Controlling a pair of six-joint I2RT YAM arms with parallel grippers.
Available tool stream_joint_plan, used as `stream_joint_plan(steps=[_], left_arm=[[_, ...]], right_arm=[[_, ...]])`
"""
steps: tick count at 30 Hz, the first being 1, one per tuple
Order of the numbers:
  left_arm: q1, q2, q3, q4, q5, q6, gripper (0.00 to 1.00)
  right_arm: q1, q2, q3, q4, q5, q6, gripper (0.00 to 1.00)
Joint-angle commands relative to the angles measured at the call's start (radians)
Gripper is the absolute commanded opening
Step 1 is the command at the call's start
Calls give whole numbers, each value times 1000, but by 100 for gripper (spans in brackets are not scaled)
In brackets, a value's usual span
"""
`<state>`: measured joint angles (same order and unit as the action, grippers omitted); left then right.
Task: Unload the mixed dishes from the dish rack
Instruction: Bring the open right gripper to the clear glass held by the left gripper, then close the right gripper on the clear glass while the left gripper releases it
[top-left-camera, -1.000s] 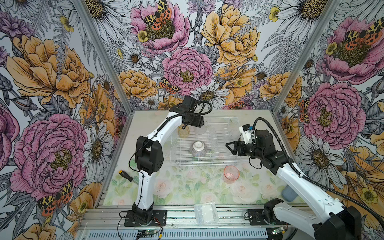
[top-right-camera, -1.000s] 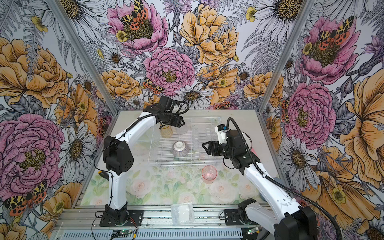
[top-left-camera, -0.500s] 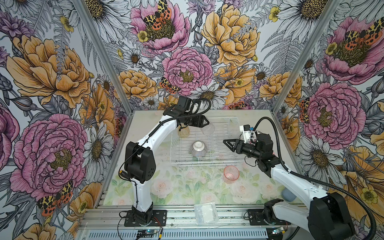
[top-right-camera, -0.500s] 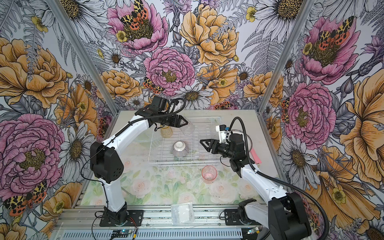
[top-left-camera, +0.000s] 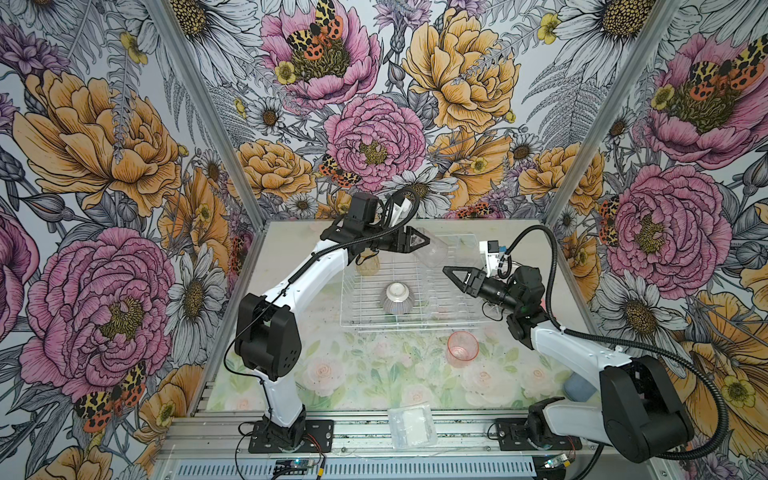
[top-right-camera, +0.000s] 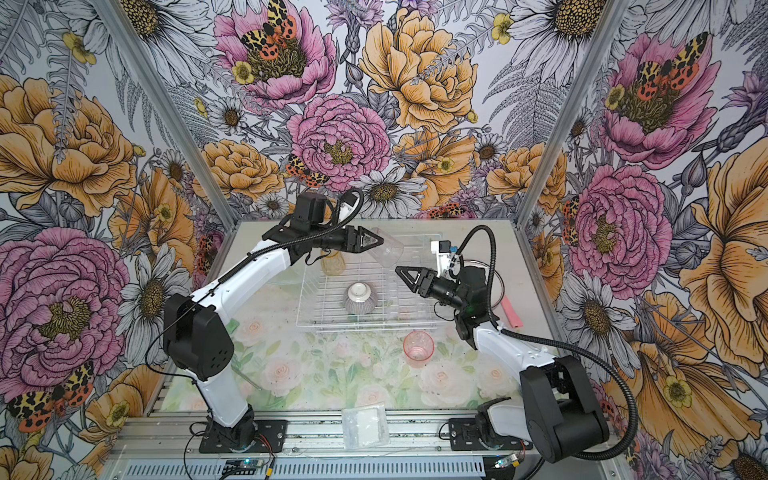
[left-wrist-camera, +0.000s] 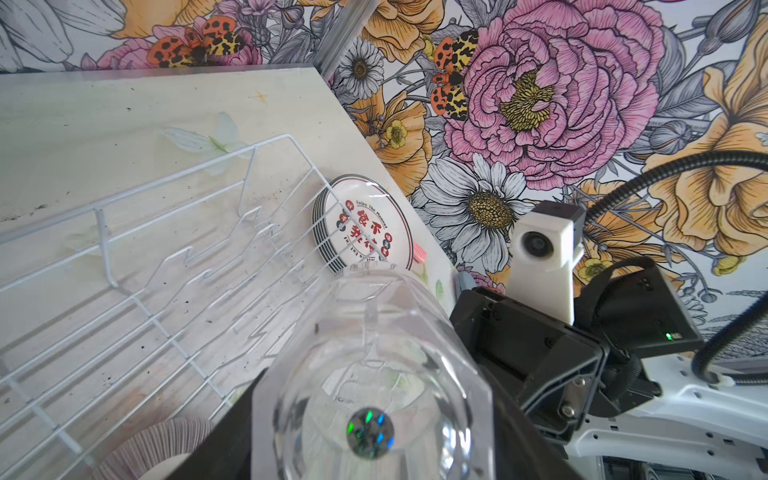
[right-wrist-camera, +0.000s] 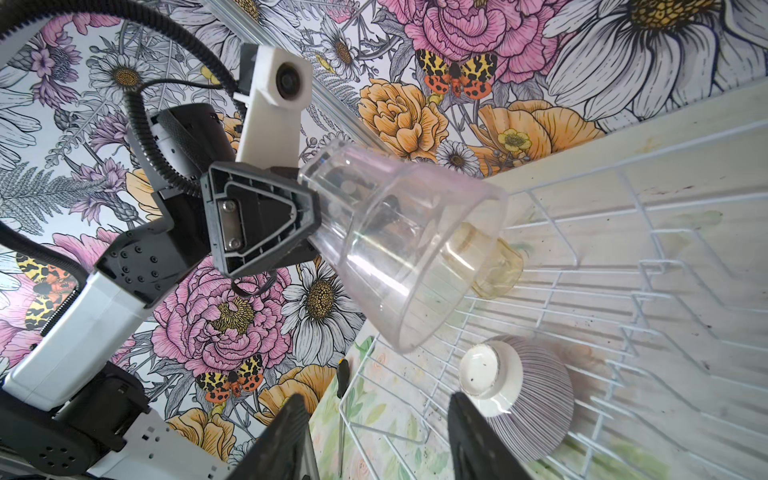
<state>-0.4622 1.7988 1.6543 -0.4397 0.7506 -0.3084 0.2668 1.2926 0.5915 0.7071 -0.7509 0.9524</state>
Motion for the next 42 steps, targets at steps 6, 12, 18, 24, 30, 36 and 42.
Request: stream_joint_plan(steps=[6, 12, 18, 24, 30, 36, 42], left_arm=[[-37, -36, -3, 123, 93, -58, 44], [-53, -37, -18, 161, 113, -84, 43], [-58, -44, -91, 324, 153, -186, 43], [-67, -49, -120, 375, 155, -212, 43], [-75, -55, -131, 370, 142, -211, 45], [-86, -99, -131, 238, 37, -117, 52], [-90, -224, -180, 89, -203, -10, 83]], right_arm=[[-3, 35, 19, 145, -13, 32, 57], [-1, 60, 30, 254, -21, 72, 52], [-1, 56, 31, 344, -29, 87, 46], [0, 54, 37, 370, -29, 98, 24], [-1, 40, 48, 326, -10, 90, 0], [-1, -16, 67, 187, 6, 20, 0], [18, -162, 173, -303, 58, -247, 0]])
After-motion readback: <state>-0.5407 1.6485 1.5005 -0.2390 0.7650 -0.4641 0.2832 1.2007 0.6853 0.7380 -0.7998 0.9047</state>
